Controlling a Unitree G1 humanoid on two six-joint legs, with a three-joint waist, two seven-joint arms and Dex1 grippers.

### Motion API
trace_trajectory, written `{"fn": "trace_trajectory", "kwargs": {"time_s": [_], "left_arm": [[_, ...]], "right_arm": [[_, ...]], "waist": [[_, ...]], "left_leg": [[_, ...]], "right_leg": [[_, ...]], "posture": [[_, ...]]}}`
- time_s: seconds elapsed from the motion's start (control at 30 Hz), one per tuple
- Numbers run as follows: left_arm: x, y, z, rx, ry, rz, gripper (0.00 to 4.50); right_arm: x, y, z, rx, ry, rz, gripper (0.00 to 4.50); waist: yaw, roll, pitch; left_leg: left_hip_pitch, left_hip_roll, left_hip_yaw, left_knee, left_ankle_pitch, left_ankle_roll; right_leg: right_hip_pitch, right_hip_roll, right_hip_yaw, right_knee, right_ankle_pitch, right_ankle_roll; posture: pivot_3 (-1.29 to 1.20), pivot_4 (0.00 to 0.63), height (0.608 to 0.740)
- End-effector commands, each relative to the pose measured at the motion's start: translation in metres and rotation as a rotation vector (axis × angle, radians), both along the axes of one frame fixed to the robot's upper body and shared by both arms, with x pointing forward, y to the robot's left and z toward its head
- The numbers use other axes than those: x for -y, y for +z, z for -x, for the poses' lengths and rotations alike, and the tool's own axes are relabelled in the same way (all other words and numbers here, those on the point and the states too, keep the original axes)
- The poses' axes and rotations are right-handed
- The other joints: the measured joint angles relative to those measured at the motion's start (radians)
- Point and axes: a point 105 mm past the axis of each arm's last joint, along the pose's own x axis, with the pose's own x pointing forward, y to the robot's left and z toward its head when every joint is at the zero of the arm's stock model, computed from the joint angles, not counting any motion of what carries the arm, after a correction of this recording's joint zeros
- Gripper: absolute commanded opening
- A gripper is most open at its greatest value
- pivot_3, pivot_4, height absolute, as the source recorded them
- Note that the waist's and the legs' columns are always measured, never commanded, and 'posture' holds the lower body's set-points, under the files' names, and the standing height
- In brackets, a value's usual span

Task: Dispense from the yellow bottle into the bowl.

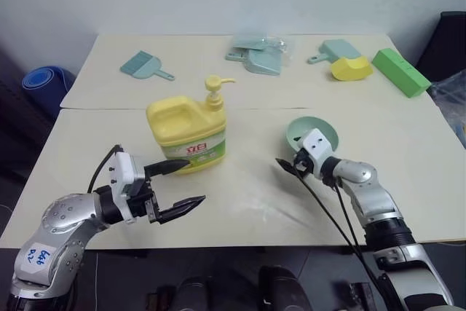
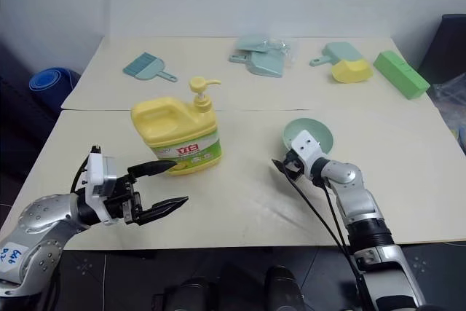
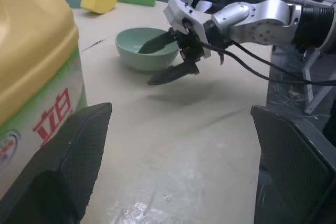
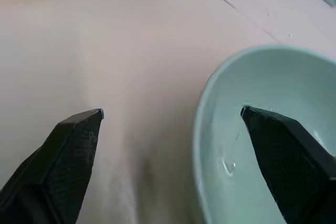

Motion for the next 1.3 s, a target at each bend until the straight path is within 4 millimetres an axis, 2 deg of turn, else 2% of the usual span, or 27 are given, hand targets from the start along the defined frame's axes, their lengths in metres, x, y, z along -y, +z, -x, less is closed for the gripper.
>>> {"fn": "trace_trajectory", "kwargs": {"time_s": [0.03, 0.13, 0.23, 0.47, 0.53, 0.6, 0.63, 0.7, 0.8, 0.9, 1.0, 1.1, 1.2, 1.27, 1.3], "left_arm": [[0.003, 0.004, 0.002, 0.036, -0.01, -0.002, 4.5], [0.005, 0.003, 0.002, 0.037, -0.009, -0.001, 4.5], [0.006, 0.003, 0.002, 0.038, -0.009, 0.0, 4.5], [0.001, 0.01, 0.001, 0.051, 0.022, 0.027, 4.5], [0.0, 0.017, -0.001, 0.058, 0.033, 0.052, 4.5], [0.001, 0.032, -0.003, 0.075, 0.024, 0.088, 4.5], [0.002, 0.039, -0.004, 0.081, 0.02, 0.101, 4.5], [0.005, 0.06, -0.007, 0.108, -0.002, 0.15, 4.5], [0.006, 0.086, -0.012, 0.148, -0.008, 0.221, 3.95], [0.004, 0.127, -0.03, 0.243, 0.031, 0.26, 3.07], [0.009, 0.152, -0.056, 0.303, 0.09, 0.236, 2.12], [0.019, 0.164, -0.076, 0.313, 0.099, 0.229, 1.16], [0.028, 0.162, -0.088, 0.305, 0.093, 0.183, 0.4], [0.03, 0.157, -0.099, 0.32, 0.128, 0.134, 0.05], [0.03, 0.155, -0.106, 0.338, 0.162, 0.106, 0.05]], "right_arm": [[0.006, 0.014, -0.001, 0.035, 0.006, -0.002, 4.45], [0.008, 0.01, -0.004, 0.026, -0.009, 0.002, 4.45], [0.012, 0.005, -0.006, 0.008, -0.029, -0.008, 3.92], [0.012, 0.006, -0.007, 0.026, -0.024, -0.002, 1.63], [0.011, 0.006, -0.006, 0.026, -0.011, 0.01, 0.9], [0.011, 0.009, -0.005, 0.036, 0.004, 0.023, 0.26], [0.011, 0.011, -0.005, 0.044, 0.012, 0.029, 0.02], [0.008, 0.021, -0.004, 0.069, 0.049, 0.048, 0.02], [0.001, 0.038, -0.004, 0.096, 0.105, 0.047, 0.0], [-0.021, 0.076, 0.0, 0.128, 0.251, 0.064, 0.0], [-0.04, 0.109, 0.001, 0.13, 0.377, 0.117, 0.0], [-0.056, 0.131, -0.001, 0.119, 0.452, 0.187, 0.0], [-0.072, 0.144, 0.0, 0.106, 0.505, 0.223, 0.0], [-0.083, 0.151, 0.003, 0.108, 0.541, 0.243, 0.0], [-0.088, 0.156, 0.005, 0.108, 0.558, 0.243, 0.0]], "waist": [[0.0, 0.0, 0.0], [-0.001, 0.0, 0.0], [-0.001, 0.0, 0.0], [-0.001, 0.0, 0.0], [-0.001, 0.0, 0.0], [0.0, 0.0, 0.0], [0.001, 0.0, 0.0], [0.002, -0.001, 0.0], [-0.001, 0.0, 0.0], [-0.001, -0.001, 0.003], [-0.004, -0.001, 0.003], [-0.005, -0.001, 0.003], [-0.006, -0.001, 0.003], [-0.008, -0.001, 0.003], [-0.009, -0.001, 0.003]], "left_leg": [[0.0, 0.0, 0.0, 0.0, 0.0, 0.0], [0.0, 0.0, 0.0, 0.0, 0.0, 0.0], [0.0, 0.0, 0.0, 0.0, 0.0, 0.0], [0.0, 0.0, 0.0, 0.0, 0.0, 0.0], [0.0, 0.0, 0.0, 0.0, 0.0, 0.0], [0.0, 0.0, 0.0, 0.0, 0.0, 0.0], [0.0, 0.0, 0.0, 0.001, 0.0, 0.0], [0.0, 0.0, -0.002, 0.002, 0.0, 0.0], [-0.001, 0.0, -0.002, 0.002, 0.0, 0.0], [-0.001, 0.0, -0.002, 0.002, 0.0, 0.0], [-0.002, 0.0, -0.002, 0.004, 0.0, -0.001], [-0.001, 0.0, -0.003, 0.002, 0.0, -0.001], [-0.003, 0.0, -0.004, 0.002, 0.0, 0.0], [-0.006, -0.001, -0.005, 0.003, 0.0, 0.0], [-0.006, -0.001, -0.005, 0.003, 0.0, 0.0]], "right_leg": [[0.0, 0.0, 0.0, 0.0, 0.0, 0.0], [0.0, 0.0, 0.0, 0.0, 0.0, 0.0], [0.0, 0.0, 0.0, 0.0, 0.0, 0.0], [0.0, 0.0, 0.0, 0.0, 0.0, 0.0], [0.0, 0.0, 0.0, 0.0, 0.0, 0.0], [0.0, 0.0, 0.0, 0.0, 0.0, 0.0], [0.0, 0.0, 0.0, 0.0, 0.0, 0.0], [0.001, 0.0, 0.0, 0.0, 0.0, 0.001], [0.001, 0.0, 0.0, 0.0, 0.001, 0.001], [0.001, 0.0, 0.0, 0.0, 0.001, 0.001], [0.0, 0.0, -0.001, 0.001, 0.001, 0.001], [0.0, 0.001, -0.003, 0.001, 0.001, 0.001], [-0.001, 0.001, -0.005, 0.0, 0.001, 0.001], [-0.002, 0.001, -0.007, 0.0, 0.001, 0.001], [-0.003, 0.001, -0.007, 0.0, 0.001, 0.001]], "posture": [[0.0, 0.15, 0.74], [0.0, 0.15, 0.74], [0.0, 0.15, 0.74], [0.0, 0.15, 0.74], [0.0, 0.15, 0.74], [0.0, 0.15, 0.74], [0.0, 0.15, 0.74], [0.0, 0.15, 0.74], [0.0, 0.15, 0.74], [0.0, 0.15, 0.74], [0.0, 0.15, 0.74], [0.0, 0.15, 0.74], [0.0, 0.15, 0.74], [0.0, 0.15, 0.74], [0.0, 0.15, 0.74]]}}
